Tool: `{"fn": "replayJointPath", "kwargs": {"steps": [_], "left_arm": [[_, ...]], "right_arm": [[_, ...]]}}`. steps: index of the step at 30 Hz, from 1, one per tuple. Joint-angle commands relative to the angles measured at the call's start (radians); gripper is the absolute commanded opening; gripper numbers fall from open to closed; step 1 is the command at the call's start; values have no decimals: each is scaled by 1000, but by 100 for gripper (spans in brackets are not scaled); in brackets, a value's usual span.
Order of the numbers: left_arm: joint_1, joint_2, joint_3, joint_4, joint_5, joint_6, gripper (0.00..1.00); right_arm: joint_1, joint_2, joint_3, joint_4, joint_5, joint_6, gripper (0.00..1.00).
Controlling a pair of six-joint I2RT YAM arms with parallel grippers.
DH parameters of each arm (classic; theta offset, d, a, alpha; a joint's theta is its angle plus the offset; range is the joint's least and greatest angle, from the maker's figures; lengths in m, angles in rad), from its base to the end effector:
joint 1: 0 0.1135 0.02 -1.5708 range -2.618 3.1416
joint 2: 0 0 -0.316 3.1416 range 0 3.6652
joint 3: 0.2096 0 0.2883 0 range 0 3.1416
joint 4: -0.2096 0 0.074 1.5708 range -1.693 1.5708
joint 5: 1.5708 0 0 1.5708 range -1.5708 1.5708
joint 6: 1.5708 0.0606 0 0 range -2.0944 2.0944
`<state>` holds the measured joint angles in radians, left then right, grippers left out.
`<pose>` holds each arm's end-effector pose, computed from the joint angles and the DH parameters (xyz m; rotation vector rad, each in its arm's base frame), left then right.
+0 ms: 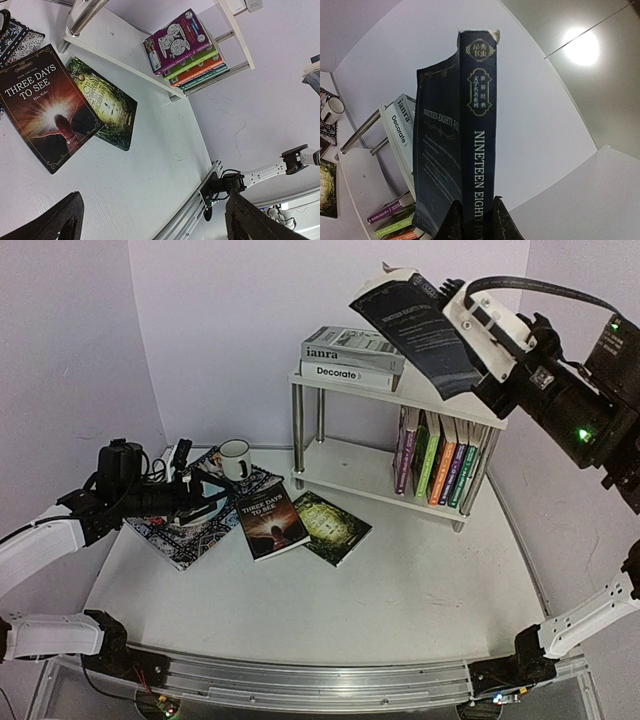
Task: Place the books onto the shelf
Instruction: Place the book on the shelf.
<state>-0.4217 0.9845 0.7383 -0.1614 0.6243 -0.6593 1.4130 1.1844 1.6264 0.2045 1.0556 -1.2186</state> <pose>0.2103 -0.1332 0.3174 0.1930 2.1318 -1.2878 0.0856 0.2021 0.6436 -0.5574 1.1477 -0.3194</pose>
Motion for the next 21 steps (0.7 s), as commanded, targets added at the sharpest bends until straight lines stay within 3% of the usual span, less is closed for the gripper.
{"fn": "replayJointPath", "kwargs": {"steps": [1, 6, 11, 16, 21], "left_arm": [[4, -37, 36, 3, -17, -11, 100], [4, -28, 35, 4, -22, -14, 100], [4, -28, 41, 3, -19, -14, 100], [4, -32, 49, 3, -21, -14, 100], [4, -22, 64, 3, -13, -18, 99]], "right_arm": [[-29, 31, 81, 195, -50, -79, 0], [-172, 146, 94, 206, -76, -156, 0], [-327, 183, 158, 234, -160, -69, 0], [-484, 264, 278, 236, -145, -92, 0], [-637, 281, 275, 238, -161, -52, 0]]}}
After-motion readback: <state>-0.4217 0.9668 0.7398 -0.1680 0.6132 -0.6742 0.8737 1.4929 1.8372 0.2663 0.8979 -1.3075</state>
